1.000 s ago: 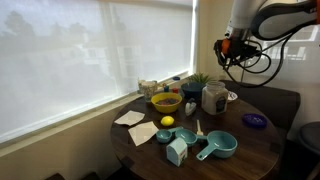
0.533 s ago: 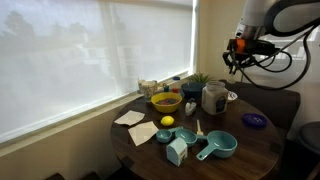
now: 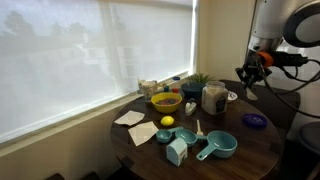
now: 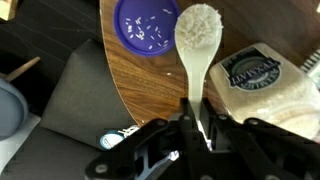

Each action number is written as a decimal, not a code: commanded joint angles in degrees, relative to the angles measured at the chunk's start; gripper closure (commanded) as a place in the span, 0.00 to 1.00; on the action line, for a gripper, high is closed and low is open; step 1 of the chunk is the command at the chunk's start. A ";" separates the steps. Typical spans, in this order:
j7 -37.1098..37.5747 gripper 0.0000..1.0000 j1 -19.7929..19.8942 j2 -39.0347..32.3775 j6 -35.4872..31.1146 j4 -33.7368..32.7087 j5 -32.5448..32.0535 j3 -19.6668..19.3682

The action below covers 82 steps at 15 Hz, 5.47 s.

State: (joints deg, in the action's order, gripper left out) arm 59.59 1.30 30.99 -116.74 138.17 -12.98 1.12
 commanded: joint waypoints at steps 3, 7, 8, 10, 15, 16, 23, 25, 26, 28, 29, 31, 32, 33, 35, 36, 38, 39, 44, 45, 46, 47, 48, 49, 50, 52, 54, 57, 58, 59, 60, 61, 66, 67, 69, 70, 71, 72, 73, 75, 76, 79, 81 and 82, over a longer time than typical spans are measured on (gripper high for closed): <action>-6.48 0.97 3.06 5.75 -1.34 9.62 -2.64 3.00; -5.06 0.97 5.92 6.65 -4.85 13.32 -7.37 5.14; -4.60 0.97 6.72 6.73 -5.89 14.15 -9.20 5.86; -3.32 0.97 8.03 6.66 -7.81 15.33 -12.31 7.26; 4.17 0.97 10.58 5.79 -13.46 16.92 -19.09 11.30; 5.93 0.97 10.94 5.60 -14.47 17.10 -20.36 12.16; 18.63 0.97 10.28 4.97 -15.00 18.34 -29.55 17.06; 21.49 0.97 9.60 4.92 -14.22 18.72 -33.62 17.78; 23.03 0.97 9.20 4.85 -13.86 18.81 -35.74 17.99; 26.14 0.97 8.45 4.63 -13.19 18.90 -40.07 18.15; 27.66 0.97 7.90 4.53 -12.66 18.94 -41.97 18.13; 30.14 0.97 6.37 4.28 -11.51 19.02 -44.87 17.60; 31.33 0.97 5.67 3.90 -10.53 18.66 -46.13 17.58; 32.53 0.97 4.83 3.97 -9.72 18.73 -47.40 17.51; 34.50 0.97 2.77 3.76 -7.17 18.67 -48.62 17.24; 35.37 0.97 1.81 3.59 -5.82 18.56 -49.15 17.28; 36.99 0.97 -0.11 3.29 -2.73 18.28 -50.60 17.45; 37.60 0.97 -1.03 3.15 -1.31 18.19 -51.32 17.45; 39.24 0.97 -5.39 2.57 4.28 18.07 -54.03 16.51; 39.00 0.97 -6.06 2.50 5.15 18.00 -54.51 16.27; 38.90 0.97 -6.63 2.40 5.90 17.94 -55.03 16.09; 38.74 0.97 -7.16 2.31 6.66 17.87 -55.65 15.98; 38.74 0.97 -7.67 2.23 7.50 17.84 -56.52 15.87; 38.86 0.97 -8.13 2.08 8.36 17.79 -57.49 15.85; 39.37 0.97 -8.18 1.85 9.86 17.78 -59.37 16.34; 40.14 0.97 -9.25 1.12 11.80 17.31 -59.69 15.78; 40.93 0.97 -10.22 0.48 13.33 16.92 -59.48 15.35; 42.10 0.97 -11.42 -0.53 14.87 16.16 -58.55 14.66; 42.61 0.97 -11.56 -1.19 15.92 15.34 -57.31 14.37; 43.20 0.97 -11.65 -1.77 16.68 14.66 -56.63 14.04; 43.59 0.97 -11.84 -2.66 17.14 13.35 -54.19 13.13; 43.80 0.97 -11.96 -3.44 17.59 12.16 -51.96 12.47; 42.70 0.97 -11.45 -6.97 17.44 5.36 -38.38 10.49; 42.96 0.97 -11.23 -7.57 17.36 4.20 -35.67 10.41; 43.26 0.97 -10.70 -8.95 17.45 1.91 -30.14 10.38; 43.43 0.97 -10.38 -9.82 17.70 0.77 -27.43 10.47; 43.22 0.97 -10.17 -10.62 17.47 -0.15 -24.71 10.39; 43.25 0.97 -9.83 -11.73 17.42 -1.19 -22.08 10.41; 43.91 0.97 -9.40 -12.66 17.22 -2.04 -19.68 10.49; 45.30 0.97 -8.55 -14.69 15.91 -3.63 -16.10 10.69; 45.76 0.97 -8.23 -15.72 15.16 -4.44 -14.82 10.68; 46.28 0.97 -7.53 -18.77 11.70 -5.88 -12.82 10.16; 46.38 0.97 -7.08 -20.98 8.13 -6.79 -11.54 9.68; 46.25 0.97 -6.98 -21.97 6.21 -7.16 -10.65 9.40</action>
State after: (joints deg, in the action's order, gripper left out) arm 104.93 -6.31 13.07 -106.12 133.68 -26.83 11.21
